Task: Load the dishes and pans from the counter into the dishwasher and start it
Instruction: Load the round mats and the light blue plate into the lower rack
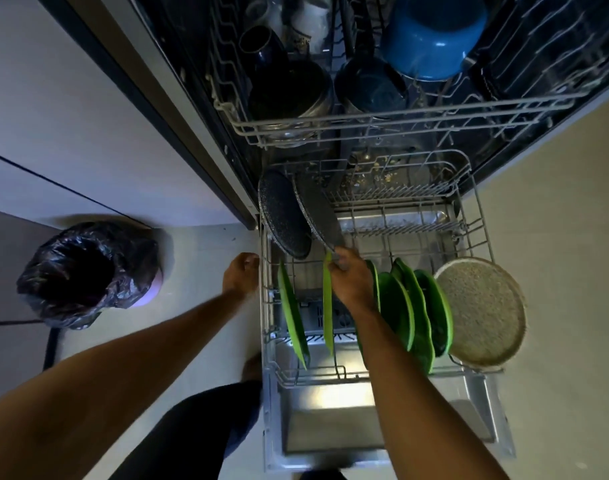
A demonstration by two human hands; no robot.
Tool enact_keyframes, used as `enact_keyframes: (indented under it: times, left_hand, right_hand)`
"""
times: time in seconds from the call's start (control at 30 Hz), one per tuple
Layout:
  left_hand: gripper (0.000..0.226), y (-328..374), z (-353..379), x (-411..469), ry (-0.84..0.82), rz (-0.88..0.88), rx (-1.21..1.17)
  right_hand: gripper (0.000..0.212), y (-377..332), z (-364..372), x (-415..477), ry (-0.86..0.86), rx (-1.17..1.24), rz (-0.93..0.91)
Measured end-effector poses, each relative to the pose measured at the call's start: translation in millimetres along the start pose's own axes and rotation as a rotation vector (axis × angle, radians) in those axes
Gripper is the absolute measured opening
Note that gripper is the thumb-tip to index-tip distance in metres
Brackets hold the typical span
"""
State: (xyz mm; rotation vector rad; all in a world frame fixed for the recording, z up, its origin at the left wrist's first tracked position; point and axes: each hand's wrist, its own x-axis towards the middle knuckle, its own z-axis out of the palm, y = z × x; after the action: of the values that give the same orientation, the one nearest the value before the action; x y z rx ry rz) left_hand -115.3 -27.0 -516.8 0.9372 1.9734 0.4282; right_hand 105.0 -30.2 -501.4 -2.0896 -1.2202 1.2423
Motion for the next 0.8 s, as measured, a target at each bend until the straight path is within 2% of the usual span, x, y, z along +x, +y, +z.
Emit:
enact_keyframes:
  times: [0.1,0.23,0.4,0.57,0.8]
  left_hand:
    - [0.03,9.8,-35.9,-40.7,-0.02,0.075,0.132]
    - [0.022,21.1,-80.3,-86.6,-0.03,0.15,0.228]
    - [0.02,42.4,-144.2,-138.0,0.028,0.249,0.226]
    - [0.014,66.3,-218.4,-177.0,0.109,0.297,0.12]
    - [0.014,64.4,-351.0,-204.7,0.202,0.405,0.084]
  right_hand:
    - [0.015,-15.8,-15.3,-37.3,-0.029,-0.01,0.069]
    - [0.021,-46.0,-39.7,-83.6,-0.183,-0.092,0.106]
    - [0.025,-104.1,-75.5,-137.6,-0.317,-0.204,-0.005]
    - [0.025,-176.5,-88.8,-184.7,-0.362,-0.356,-0.159]
    - [0.026,-283.2,-53.2,-242.2,-0.352,-0.471,-0.323]
